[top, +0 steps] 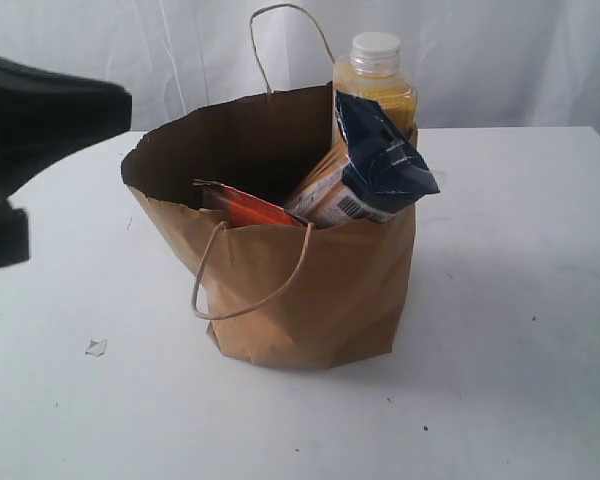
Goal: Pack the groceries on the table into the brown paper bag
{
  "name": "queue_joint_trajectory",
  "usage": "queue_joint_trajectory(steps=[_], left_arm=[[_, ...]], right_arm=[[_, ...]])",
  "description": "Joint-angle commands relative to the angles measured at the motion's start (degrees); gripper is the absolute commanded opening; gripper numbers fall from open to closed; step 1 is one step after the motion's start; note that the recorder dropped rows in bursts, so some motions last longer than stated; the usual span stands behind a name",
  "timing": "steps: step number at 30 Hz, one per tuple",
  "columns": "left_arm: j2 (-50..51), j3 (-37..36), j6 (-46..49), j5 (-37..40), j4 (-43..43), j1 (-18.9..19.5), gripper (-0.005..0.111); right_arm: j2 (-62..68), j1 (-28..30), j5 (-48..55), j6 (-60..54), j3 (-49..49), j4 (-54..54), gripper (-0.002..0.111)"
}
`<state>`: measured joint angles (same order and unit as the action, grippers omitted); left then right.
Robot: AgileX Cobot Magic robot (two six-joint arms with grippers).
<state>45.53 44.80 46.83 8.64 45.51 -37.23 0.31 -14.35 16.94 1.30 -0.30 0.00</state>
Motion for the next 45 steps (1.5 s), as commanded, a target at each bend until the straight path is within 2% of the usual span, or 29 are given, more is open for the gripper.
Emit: queue_joint_trajectory(steps=[1, 5, 23, 29, 35, 37, 39, 43, 45], left_arm=[[-5.6, -5.2, -0.5, 0.0, 2.3, -0.1, 0.000], [-6.2, -7.4, -0.5, 1.7, 2.3, -0.1, 0.000], [-6.2, -7.3, -0.3, 1.5, 2.3, -0.1, 0.000], [-7.8, -11.4, -0.3, 1.8, 2.3, -0.1, 0.000], [-15.9, -18.1, -0.3, 0.9, 2.2, -0.1, 0.000], [-18.4, -20.3, -1.1, 0.4, -0.3, -0.1, 0.000], [-21.1, -22.5, -6.6, 0.4, -7.1, -0.1, 0.000], [-25.3, -27.1, -27.7, -1.4, -22.4, -0.1, 0.000], [-26.6, -29.6, -34.4, -3.6, -27.2, -0.1, 0.000]], right_arm=[[-0.3, 0.2, -0.3, 0.1, 0.3, 0.0, 0.000], [-0.3, 0.2, -0.3, 0.1, 0.3, 0.0, 0.000], [-0.3, 0.2, -0.3, 0.1, 0.3, 0.0, 0.000], [-0.3, 0.2, -0.3, 0.1, 0.3, 0.0, 0.000], [-0.3, 0.2, -0.3, 1.0, 0.3, 0.0, 0.000], [-0.3, 0.2, -0.3, 1.0, 0.3, 0.0, 0.000], [-0.3, 0.2, -0.3, 1.0, 0.3, 0.0, 0.000], [-0.3, 0.2, -0.3, 1.0, 0.3, 0.0, 0.000], [-0.3, 0.2, -0.3, 1.0, 0.3, 0.0, 0.000]])
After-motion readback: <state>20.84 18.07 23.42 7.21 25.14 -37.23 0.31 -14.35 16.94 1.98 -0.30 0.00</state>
